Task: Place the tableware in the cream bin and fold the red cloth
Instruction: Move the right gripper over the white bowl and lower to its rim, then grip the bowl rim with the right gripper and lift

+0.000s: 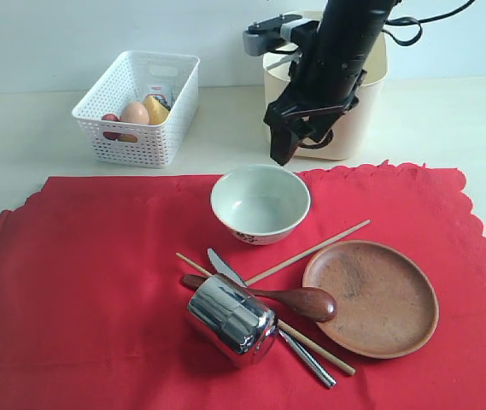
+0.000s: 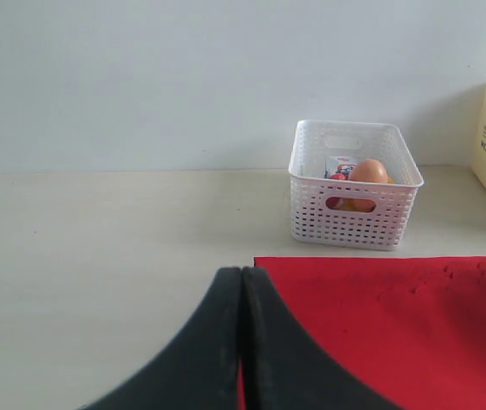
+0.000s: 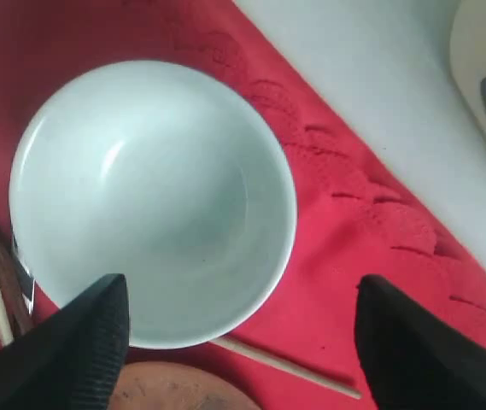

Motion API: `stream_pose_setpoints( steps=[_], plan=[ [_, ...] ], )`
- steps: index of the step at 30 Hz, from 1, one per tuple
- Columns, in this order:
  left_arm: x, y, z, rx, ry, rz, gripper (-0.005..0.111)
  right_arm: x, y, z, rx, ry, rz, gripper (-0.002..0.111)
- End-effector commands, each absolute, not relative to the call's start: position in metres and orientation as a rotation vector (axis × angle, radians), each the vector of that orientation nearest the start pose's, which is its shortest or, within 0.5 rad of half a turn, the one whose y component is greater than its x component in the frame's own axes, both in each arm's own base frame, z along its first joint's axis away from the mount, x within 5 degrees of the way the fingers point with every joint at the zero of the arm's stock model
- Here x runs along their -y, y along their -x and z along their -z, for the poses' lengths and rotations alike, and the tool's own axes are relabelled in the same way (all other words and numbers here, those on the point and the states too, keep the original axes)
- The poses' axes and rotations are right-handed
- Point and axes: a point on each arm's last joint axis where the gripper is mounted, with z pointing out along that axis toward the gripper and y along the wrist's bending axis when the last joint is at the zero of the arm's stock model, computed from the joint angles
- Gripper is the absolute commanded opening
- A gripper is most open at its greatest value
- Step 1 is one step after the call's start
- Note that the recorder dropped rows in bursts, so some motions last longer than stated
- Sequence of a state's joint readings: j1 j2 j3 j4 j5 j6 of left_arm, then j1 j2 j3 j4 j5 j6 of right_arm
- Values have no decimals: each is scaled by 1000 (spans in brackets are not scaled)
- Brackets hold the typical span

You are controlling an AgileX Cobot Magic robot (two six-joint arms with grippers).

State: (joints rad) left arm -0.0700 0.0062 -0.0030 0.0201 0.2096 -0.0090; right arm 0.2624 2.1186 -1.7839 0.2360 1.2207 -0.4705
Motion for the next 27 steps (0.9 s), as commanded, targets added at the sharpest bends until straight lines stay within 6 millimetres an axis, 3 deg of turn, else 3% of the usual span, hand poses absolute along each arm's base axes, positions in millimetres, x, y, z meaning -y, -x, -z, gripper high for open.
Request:
stream_pose_setpoints(
  steps=[1, 12, 27],
  plan=[
    [3, -56, -194, -1690, -68, 37, 0, -131, -411, -203, -2851, 991, -349, 70],
    [3, -56, -194, -1690, -68, 37, 0, -137, -405, -182, -2787, 1041, -474, 70],
    [3, -56, -194, -1690, -68, 37, 0, -138, -415, -137, -2827, 982, -449, 68]
  ],
)
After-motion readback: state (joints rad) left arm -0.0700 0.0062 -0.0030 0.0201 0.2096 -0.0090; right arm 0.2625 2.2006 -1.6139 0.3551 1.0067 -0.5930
